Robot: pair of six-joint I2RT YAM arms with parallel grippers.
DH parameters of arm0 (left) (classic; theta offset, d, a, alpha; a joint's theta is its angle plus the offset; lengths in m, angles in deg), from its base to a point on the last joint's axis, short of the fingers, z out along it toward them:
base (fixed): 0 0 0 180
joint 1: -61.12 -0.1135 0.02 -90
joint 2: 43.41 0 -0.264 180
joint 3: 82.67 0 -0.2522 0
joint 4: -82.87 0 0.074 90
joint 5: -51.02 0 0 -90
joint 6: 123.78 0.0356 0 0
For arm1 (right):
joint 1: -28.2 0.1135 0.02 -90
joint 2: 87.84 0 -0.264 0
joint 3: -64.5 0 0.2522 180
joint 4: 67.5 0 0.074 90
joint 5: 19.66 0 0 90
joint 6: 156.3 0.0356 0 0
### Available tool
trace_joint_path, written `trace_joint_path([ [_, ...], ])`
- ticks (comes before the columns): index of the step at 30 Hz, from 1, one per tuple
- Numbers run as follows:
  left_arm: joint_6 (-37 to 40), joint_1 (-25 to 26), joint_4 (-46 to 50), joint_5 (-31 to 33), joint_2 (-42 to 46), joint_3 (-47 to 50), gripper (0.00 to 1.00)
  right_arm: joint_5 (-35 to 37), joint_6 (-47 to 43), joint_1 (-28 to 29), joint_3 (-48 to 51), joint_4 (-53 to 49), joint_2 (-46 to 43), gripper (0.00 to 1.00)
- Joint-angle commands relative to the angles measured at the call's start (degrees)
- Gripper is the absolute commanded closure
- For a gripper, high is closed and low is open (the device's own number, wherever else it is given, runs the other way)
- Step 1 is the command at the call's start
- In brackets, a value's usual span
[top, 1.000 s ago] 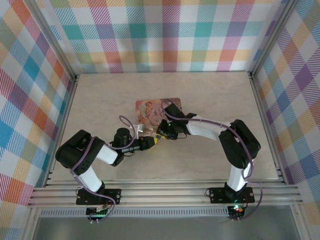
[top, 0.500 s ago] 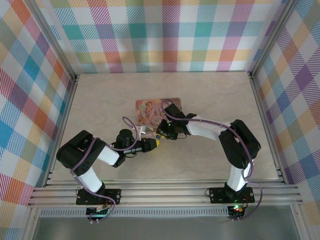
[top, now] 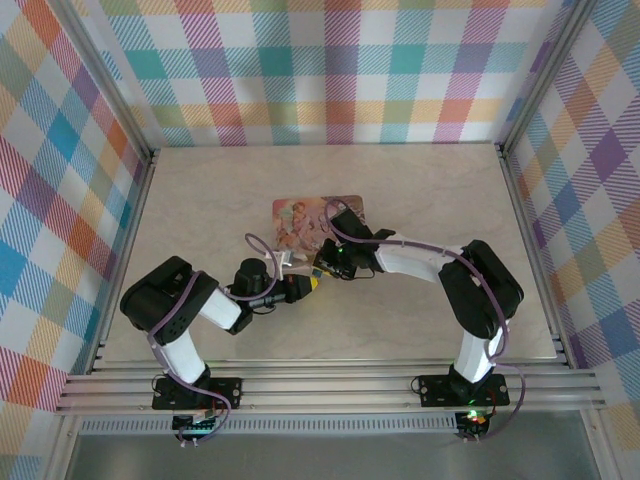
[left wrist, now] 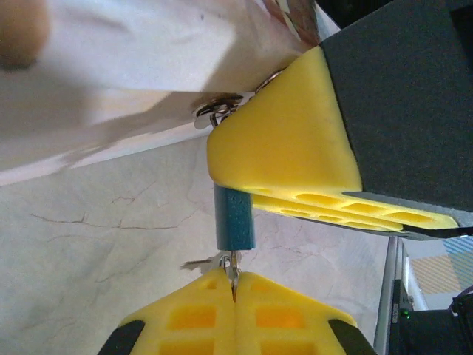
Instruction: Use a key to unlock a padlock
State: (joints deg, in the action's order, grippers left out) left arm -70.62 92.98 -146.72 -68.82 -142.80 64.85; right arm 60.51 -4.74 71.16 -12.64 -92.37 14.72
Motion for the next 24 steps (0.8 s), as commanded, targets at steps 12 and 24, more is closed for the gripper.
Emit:
trace_joint_path([
  [12,3.10,0.30,2.38,4.45,0.58,-0.35,1.00,-5.34,6.41,-0.22,4.43,-2.14,-0.78,0.50],
  [24,2.35,0.30,4.57,3.51,2.36,-1.12,1.00,-5.30,7.56,0.78,5.08,0.74,0.62,0.48],
])
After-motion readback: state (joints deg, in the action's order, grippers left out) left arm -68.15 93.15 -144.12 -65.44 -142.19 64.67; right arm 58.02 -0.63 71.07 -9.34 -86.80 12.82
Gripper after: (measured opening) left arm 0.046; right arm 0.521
